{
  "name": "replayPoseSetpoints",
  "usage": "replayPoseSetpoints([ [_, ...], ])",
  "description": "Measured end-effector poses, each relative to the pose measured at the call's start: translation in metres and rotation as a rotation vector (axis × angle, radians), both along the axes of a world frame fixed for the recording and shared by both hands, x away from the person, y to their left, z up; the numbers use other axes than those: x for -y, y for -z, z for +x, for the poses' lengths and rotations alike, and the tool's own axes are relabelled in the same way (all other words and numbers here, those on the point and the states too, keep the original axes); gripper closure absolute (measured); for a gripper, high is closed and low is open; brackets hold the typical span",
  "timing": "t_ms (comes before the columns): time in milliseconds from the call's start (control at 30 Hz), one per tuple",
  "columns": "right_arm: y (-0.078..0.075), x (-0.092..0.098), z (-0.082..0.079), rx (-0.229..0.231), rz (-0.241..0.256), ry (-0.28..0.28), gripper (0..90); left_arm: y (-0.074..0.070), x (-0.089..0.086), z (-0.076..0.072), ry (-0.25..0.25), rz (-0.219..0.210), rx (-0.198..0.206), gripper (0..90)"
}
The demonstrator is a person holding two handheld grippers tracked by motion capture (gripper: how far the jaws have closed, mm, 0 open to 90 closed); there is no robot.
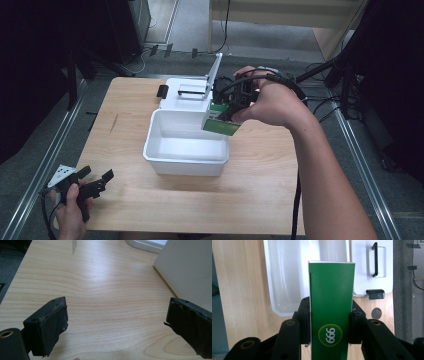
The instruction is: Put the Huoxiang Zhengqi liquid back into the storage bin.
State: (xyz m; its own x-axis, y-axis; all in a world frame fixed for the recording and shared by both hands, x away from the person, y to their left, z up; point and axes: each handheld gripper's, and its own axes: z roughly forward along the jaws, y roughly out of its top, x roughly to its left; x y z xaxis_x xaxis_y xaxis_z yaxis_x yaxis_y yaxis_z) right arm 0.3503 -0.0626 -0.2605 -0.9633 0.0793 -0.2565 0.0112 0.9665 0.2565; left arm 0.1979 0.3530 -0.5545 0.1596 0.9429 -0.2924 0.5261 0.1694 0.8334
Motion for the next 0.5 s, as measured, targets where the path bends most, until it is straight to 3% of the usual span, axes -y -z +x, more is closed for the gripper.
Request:
replayPoseSetpoints([
  [500, 0.016, -0.022, 0.005, -0.027, -0.025, -0.040, 64.0, 0.000, 0.000, 0.000, 0.003, -0.004, 0.000, 4.6],
])
